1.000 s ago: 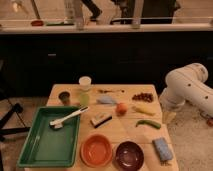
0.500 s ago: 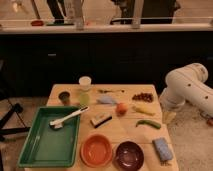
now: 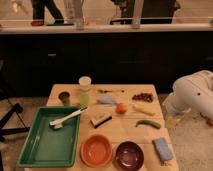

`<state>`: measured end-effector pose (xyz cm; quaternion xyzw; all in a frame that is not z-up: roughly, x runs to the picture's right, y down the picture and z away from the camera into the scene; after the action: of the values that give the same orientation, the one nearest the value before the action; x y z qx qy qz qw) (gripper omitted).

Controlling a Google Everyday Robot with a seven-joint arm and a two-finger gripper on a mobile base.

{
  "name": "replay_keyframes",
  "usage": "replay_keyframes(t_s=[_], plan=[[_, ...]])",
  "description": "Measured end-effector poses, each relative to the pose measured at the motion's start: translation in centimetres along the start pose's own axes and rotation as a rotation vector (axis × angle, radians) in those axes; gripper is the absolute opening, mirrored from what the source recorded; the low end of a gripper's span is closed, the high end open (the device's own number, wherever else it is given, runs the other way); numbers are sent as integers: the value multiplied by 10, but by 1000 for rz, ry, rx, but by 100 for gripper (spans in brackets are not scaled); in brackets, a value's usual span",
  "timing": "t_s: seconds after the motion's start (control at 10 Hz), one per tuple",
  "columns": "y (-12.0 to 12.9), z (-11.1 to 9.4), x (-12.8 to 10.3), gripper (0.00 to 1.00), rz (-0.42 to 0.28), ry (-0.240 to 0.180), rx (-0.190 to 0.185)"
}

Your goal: Place sponge in tray

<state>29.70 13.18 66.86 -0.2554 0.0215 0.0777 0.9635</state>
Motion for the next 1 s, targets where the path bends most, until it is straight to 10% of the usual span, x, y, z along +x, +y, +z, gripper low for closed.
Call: replay_keyframes(t_s=[1.0], plan=[[34,25,27,68,496,-14,-5]])
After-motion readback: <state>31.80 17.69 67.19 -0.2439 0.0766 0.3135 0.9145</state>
